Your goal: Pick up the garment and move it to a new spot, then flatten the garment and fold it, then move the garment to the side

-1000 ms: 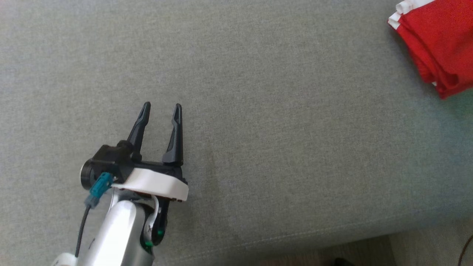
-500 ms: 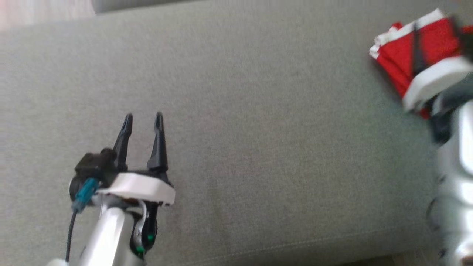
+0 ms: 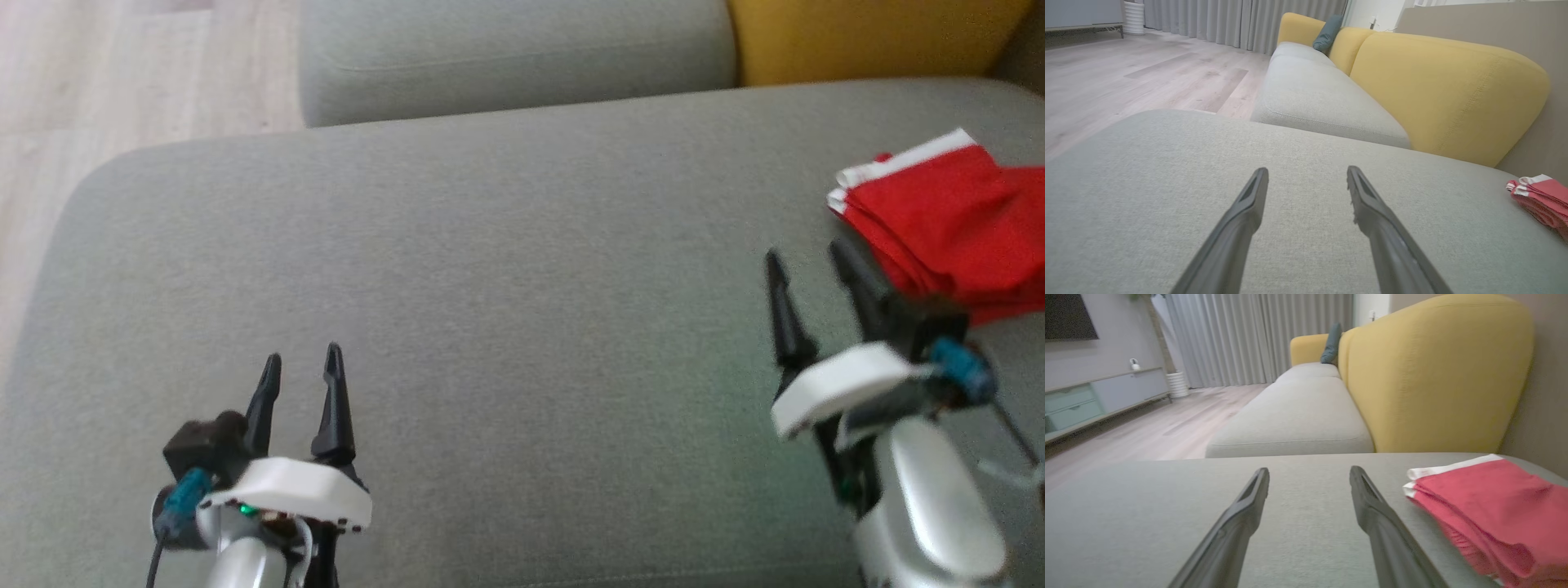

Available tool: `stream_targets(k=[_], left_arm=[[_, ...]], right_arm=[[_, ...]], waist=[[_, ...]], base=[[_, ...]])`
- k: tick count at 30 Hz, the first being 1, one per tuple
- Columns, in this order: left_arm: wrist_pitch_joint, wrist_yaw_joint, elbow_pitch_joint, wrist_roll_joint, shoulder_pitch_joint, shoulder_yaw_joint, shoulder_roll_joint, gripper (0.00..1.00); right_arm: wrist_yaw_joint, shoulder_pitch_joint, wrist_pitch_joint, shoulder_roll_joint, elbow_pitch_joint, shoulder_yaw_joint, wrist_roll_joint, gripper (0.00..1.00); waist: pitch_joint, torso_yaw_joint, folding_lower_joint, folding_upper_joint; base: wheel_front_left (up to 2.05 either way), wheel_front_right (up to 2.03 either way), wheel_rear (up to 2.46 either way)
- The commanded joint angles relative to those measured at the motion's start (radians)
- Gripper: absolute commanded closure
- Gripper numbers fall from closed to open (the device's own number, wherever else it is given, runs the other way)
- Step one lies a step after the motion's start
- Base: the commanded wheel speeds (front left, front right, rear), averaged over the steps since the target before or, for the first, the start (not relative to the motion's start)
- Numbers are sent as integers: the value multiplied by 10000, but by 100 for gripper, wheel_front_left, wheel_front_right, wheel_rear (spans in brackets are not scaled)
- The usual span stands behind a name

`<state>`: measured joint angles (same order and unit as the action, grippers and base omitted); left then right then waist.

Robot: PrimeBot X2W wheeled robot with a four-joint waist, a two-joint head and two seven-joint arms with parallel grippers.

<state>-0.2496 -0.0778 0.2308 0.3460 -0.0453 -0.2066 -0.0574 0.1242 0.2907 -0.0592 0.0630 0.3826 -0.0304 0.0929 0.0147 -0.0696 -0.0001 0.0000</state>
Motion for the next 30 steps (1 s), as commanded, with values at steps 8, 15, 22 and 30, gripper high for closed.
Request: stream_targets(k=[8,15,22,30], left_arm=[[-122,45,214,84,-129,358,40,0],[-122,10,359,47,-132,195,56,0],[-122,-70,343,13,-167,114,62,0],[32,-7,797,98,232,-232,54,100]], right_arm=[[65,-1296,-571,-125,-1104,-597,874,0],[65,-1724,-706,-126,-1227,-406,848,0],[65,-1777,-691,-127,-1356,-346,860,0],[-2,-2021,-574,-138,-912,-173,846,100]], waist=[[-294,661,1,0],[-308,771,1,0],[-284,670,1,0],[-260,583,1,0]], base=[[0,0,0],[0,0,0],[0,0,0],[0,0,0]])
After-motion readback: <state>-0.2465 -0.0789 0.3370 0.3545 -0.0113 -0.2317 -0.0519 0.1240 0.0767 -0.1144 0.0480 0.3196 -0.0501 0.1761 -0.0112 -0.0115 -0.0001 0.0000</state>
